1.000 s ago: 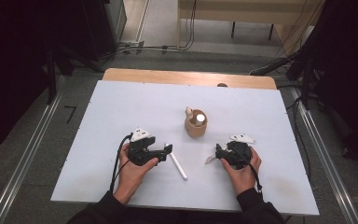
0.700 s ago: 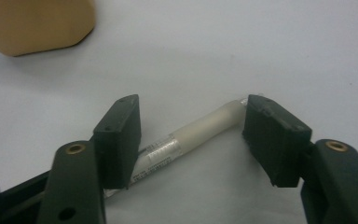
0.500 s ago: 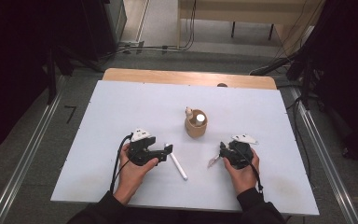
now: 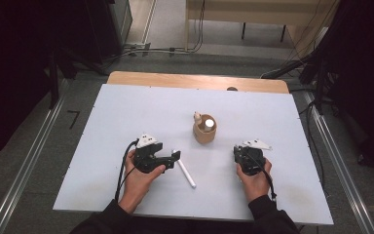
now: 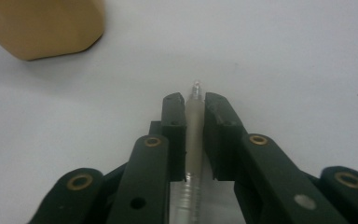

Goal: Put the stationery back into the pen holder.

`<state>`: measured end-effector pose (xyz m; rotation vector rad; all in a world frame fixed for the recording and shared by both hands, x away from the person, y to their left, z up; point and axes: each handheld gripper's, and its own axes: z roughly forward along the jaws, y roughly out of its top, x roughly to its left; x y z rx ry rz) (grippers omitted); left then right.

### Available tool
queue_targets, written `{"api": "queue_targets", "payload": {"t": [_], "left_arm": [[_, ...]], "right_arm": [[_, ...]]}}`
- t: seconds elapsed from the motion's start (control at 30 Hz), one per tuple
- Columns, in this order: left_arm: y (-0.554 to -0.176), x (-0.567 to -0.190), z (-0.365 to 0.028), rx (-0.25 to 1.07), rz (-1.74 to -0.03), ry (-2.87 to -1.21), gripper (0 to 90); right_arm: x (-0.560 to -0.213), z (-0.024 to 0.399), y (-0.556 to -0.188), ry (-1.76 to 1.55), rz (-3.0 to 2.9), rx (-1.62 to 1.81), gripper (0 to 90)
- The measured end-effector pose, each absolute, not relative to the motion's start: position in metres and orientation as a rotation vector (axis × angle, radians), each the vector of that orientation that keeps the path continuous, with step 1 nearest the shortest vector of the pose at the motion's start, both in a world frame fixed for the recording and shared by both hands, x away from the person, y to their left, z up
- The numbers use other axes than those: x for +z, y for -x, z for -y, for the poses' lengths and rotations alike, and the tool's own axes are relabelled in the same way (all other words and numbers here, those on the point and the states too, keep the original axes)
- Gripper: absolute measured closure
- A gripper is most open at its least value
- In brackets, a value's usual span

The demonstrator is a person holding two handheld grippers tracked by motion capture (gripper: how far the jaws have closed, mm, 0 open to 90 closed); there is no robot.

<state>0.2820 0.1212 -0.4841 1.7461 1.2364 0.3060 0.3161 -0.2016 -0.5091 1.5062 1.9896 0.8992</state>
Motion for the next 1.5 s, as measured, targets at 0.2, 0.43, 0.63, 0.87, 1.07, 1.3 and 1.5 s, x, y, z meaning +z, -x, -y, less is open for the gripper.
{"api": "queue_targets", "payload": {"t": [0.2,0.43,0.63,0.87,1.07,1.3,1.5], "left_arm": [[-0.282,-0.484,-0.121,0.303,-1.233,-1.747,20.6],[-0.282,-0.483,-0.122,0.301,-1.232,-1.747,20.6],[-0.281,-0.483,-0.121,0.300,-1.232,-1.746,20.7],[-0.281,-0.483,-0.119,0.292,-1.226,-1.749,20.9],[-0.280,-0.483,-0.116,0.264,-1.220,-1.750,20.9],[-0.278,-0.482,-0.113,0.244,-1.208,-1.751,20.9],[-0.278,-0.481,-0.109,0.219,-1.197,-1.752,21.1]], "right_arm": [[-0.509,0.203,-0.317,-1.498,-2.005,0.910,79.2],[-0.508,0.208,-0.319,-1.524,-2.016,0.973,79.4],[-0.506,0.208,-0.318,-1.529,-2.019,1.023,79.4],[-0.497,0.211,-0.315,-1.536,-2.012,1.113,79.4],[-0.486,0.215,-0.313,-1.538,-1.999,1.203,79.3],[-0.477,0.216,-0.310,-1.531,-1.986,1.274,79.3],[-0.473,0.210,-0.309,-1.509,-2.001,1.293,79.3]]}}
